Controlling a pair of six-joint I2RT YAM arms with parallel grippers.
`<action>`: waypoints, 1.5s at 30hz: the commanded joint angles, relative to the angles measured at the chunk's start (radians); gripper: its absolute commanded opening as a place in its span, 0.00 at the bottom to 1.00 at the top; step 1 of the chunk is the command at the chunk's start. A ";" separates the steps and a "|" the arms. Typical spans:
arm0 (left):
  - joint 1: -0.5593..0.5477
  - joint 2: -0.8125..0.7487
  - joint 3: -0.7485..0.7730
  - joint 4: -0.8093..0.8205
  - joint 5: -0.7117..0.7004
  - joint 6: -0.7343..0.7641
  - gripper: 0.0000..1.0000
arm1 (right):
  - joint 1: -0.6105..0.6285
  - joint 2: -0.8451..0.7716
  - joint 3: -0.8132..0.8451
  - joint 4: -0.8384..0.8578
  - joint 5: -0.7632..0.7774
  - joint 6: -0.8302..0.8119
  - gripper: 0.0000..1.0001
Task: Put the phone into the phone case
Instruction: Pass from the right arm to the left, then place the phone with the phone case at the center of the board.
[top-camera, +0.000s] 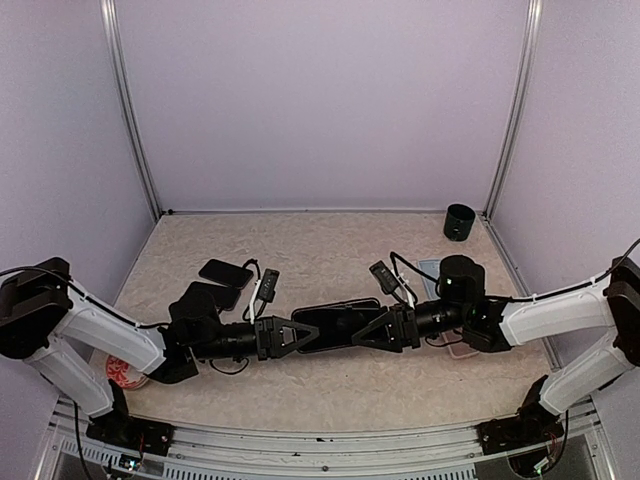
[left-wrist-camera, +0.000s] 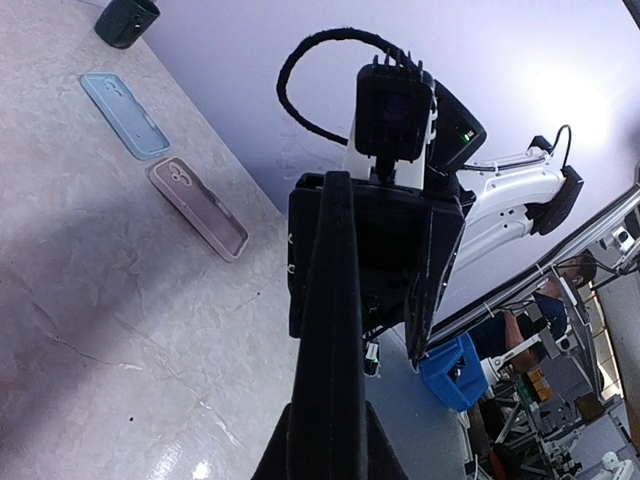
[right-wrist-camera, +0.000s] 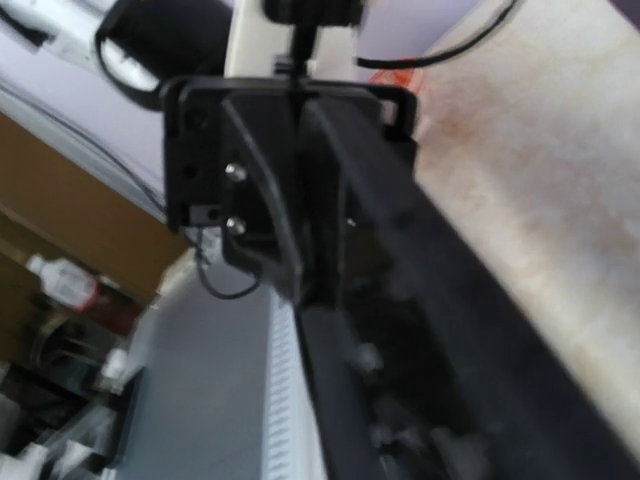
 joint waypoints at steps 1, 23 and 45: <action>0.055 -0.007 0.036 0.046 -0.014 -0.017 0.00 | -0.019 -0.064 0.017 -0.058 0.046 -0.034 0.65; 0.309 0.082 0.238 -0.092 -0.149 -0.059 0.00 | -0.040 -0.350 -0.015 -0.445 0.531 -0.086 1.00; 0.447 0.516 0.619 -0.175 -0.273 -0.271 0.00 | -0.041 -0.399 -0.037 -0.505 0.686 -0.049 1.00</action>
